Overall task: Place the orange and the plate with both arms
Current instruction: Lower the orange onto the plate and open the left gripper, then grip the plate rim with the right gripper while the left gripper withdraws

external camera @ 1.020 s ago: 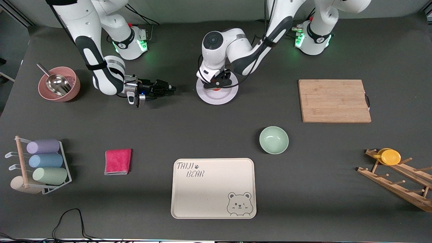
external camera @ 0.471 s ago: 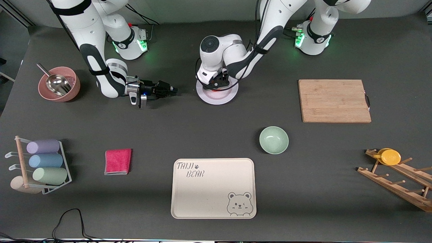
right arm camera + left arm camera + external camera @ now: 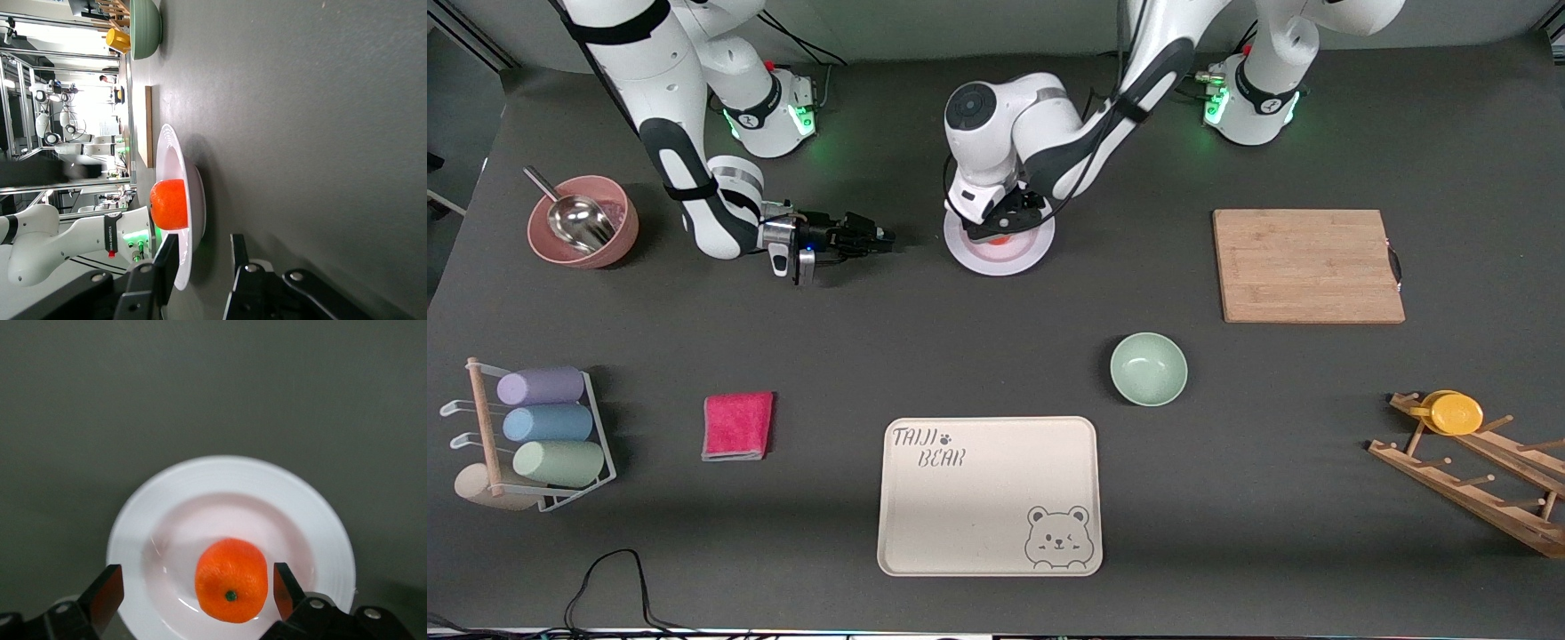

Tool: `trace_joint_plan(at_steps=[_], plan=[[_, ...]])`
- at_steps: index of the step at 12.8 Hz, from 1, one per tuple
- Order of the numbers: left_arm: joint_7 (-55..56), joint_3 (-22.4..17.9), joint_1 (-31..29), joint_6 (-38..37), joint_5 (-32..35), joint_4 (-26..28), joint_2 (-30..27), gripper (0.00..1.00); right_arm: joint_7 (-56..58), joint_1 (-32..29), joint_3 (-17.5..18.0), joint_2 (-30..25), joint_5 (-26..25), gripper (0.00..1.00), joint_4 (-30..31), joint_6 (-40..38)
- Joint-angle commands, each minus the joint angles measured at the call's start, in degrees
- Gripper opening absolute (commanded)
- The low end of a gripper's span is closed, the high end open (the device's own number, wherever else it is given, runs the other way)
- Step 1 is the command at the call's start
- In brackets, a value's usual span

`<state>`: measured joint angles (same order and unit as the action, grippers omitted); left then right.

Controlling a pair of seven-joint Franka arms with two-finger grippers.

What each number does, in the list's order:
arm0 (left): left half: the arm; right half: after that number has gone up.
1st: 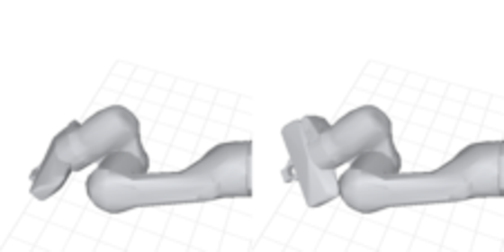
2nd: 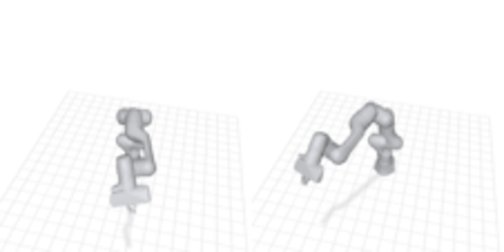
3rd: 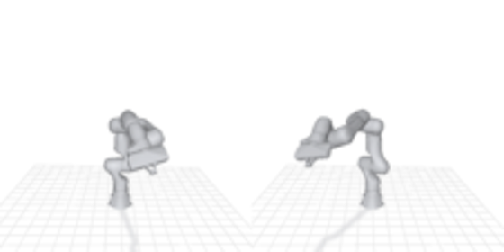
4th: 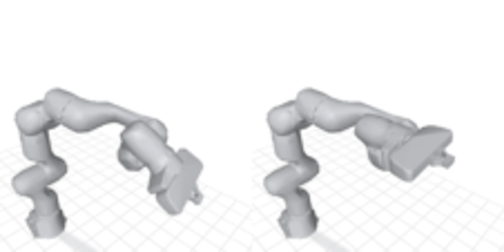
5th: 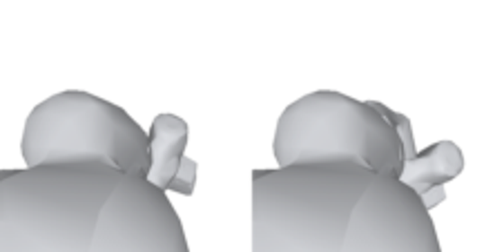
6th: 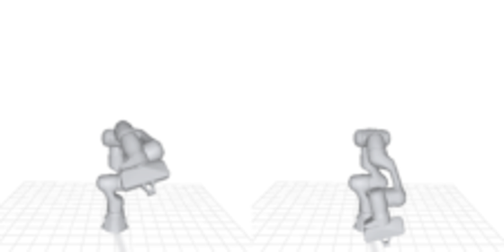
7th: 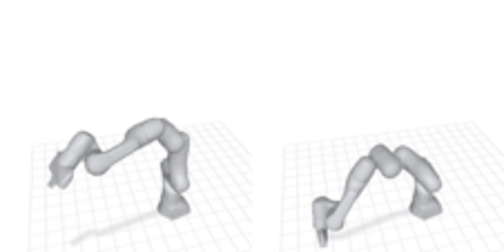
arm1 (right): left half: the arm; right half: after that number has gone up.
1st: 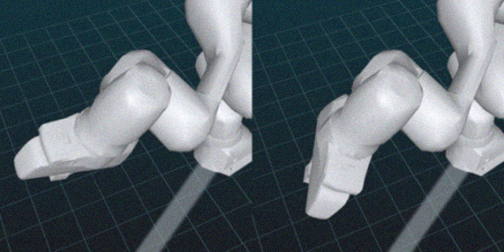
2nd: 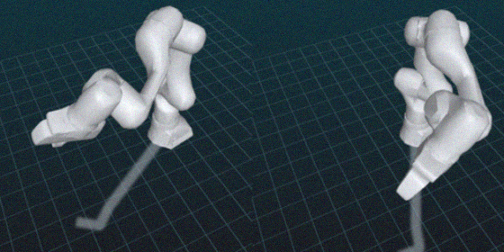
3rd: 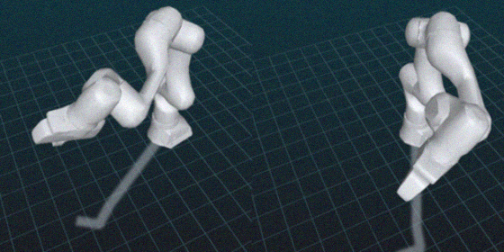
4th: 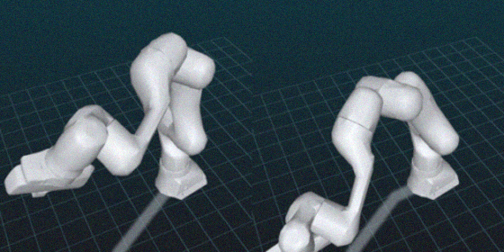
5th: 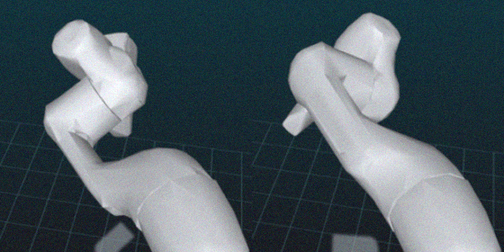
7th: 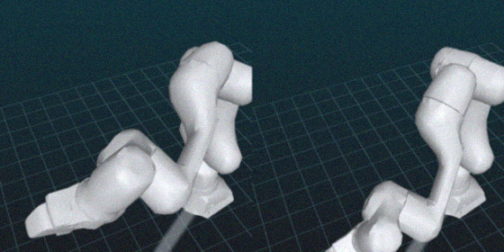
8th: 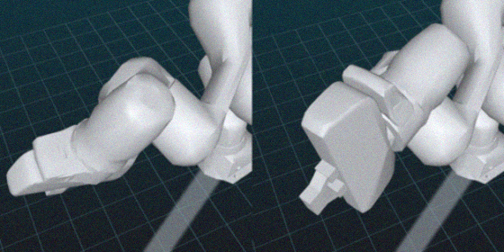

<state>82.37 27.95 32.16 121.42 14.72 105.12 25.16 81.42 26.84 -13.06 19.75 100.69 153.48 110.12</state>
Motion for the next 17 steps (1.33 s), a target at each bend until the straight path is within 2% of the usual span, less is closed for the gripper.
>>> trace_joint_plan(at_steps=[1, 3, 5, 7, 9, 10, 11, 12, 13, 14, 16, 17], plan=[[-3.5, 0.2, -5.9, -7.7, -2.1, -2.4, -7.3, 1.00, 3.3, -0.1, 3.9, 1.7, 5.6, 0.39, -0.5, -0.5], [-6.8, -0.1, -11.5, -15.1, -2.7, -8.9, -8.3, 1.00, 4.6, -0.1, 7.6, 2.3, 10.8, 0.39, -0.6, -0.1], [-12.4, 0.0, -18.8, -23.5, -2.9, -14.6, -8.6, 1.00, 5.4, -0.1, 9.0, 2.7, 12.6, 0.39, -0.9, 1.5], [-22.5, -0.3, -25.4, -28.9, -2.8, -15.0, -11.0, 1.00, 6.5, 0.0, 10.3, 3.4, 14.2, 0.39, -1.3, 1.8], [-33.4, -0.4, -32.6, -30.1, -2.8, -14.7, -11.7, 1.00, 7.9, 0.2, 12.6, 4.4, 17.7, 0.39, -1.9, 2.5], [-39.0, -2.9, -33.7, -30.5, -2.9, -14.6, -12.1, 1.00, 7.9, 0.2, 13.9, 4.7, 19.4, 0.39, -2.1, 3.3], [-45.4, -9.0, -32.3, -31.2, -4.4, -14.3, -13.5, 1.00, 8.1, 0.2, 14.9, 4.8, 20.7, 0.39, -2.4, 4.0], [-53.6, -17.2, -28.9, -31.2, -8.5, -13.2, -16.0, 1.00, 8.3, 0.3, 15.6, 5.0, 21.6, 0.39, -2.8, 4.8], [-60.6, -26.7, -24.5, -30.0, -10.7, -10.9, -18.5, 1.00, 8.3, 0.3, 16.2, 5.2, 22.1, 0.39, -2.9, 5.1], [-65.1, -33.9, -20.6, -28.4, -11.0, -9.3, -20.4, 1.00, 8.3, 0.3, 16.4, 5.4, 22.2, 0.39, -3.0, 5.2], [-70.8, -37.3, -20.5, -27.7, -11.0, -7.4, -23.7, 1.00, 8.3, 0.3, 17.3, 5.6, 23.2, 0.39, -3.5, 5.7], [-74.2, -38.7, -21.3, -28.2, -11.2, -7.1, -25.4, 1.00, 8.3, 0.3, 18.8, 5.6, 24.9, 0.39, -3.8, 6.6]])
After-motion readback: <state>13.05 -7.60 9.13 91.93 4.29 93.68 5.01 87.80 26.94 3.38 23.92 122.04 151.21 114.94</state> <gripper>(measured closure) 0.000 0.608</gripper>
